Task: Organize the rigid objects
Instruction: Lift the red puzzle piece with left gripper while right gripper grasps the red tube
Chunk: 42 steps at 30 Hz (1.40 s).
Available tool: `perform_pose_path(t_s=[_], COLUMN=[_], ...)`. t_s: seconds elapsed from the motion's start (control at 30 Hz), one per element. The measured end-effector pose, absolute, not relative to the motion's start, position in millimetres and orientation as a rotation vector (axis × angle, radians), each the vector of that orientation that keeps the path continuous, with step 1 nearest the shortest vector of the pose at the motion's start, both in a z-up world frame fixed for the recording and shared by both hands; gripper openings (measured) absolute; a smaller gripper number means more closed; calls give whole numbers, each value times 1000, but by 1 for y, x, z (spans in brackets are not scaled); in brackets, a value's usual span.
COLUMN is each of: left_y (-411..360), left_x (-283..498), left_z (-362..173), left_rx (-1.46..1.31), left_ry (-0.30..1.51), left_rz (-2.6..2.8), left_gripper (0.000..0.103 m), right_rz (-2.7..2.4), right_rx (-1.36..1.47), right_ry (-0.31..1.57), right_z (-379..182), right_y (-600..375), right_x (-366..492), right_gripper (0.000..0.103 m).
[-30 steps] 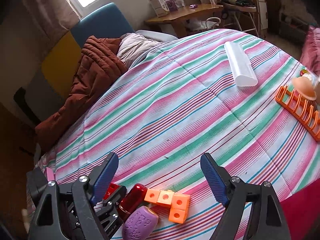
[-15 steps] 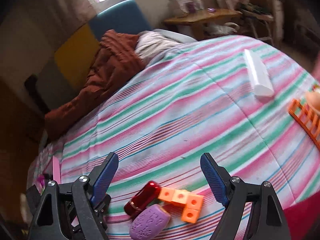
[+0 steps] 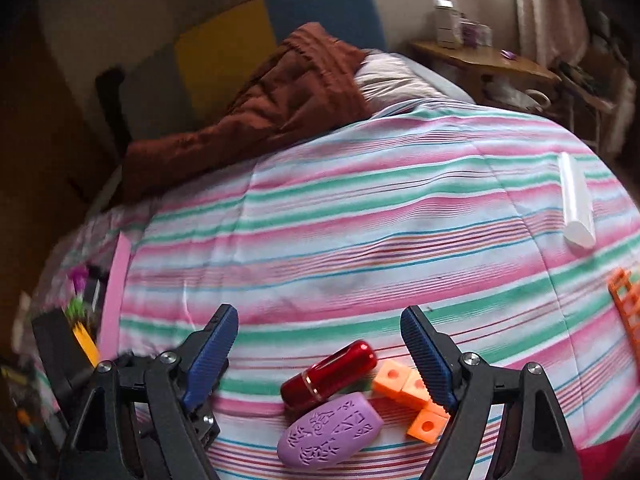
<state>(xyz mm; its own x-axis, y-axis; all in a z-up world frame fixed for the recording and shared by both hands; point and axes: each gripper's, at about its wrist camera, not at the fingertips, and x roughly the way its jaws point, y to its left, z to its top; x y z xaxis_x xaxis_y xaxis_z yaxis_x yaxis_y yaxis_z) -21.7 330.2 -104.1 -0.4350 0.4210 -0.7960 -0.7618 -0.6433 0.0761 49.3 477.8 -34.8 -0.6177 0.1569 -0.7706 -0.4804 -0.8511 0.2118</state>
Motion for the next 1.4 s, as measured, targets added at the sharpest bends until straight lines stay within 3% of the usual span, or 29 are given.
perform_pose_path(t_s=[0.57, 0.87, 1.03, 1.4], left_y=[297, 286, 282, 279], left_x=[0, 9, 19, 26], left_z=[-99, -96, -97, -94], left_rx=[-1032, -1055, -1034, -1047], left_ry=[514, 511, 535, 536], left_rz=[2119, 2112, 2112, 2128], left_gripper=[32, 32, 32, 32], right_rz=[2572, 2583, 2569, 2750], right_rx=[-1446, -1340, -1447, -1522], right_ry=[477, 479, 572, 493], right_z=[-67, -58, -70, -69], right_y=[438, 442, 444, 408], right_x=[25, 30, 26, 22], right_gripper=[82, 79, 77, 76])
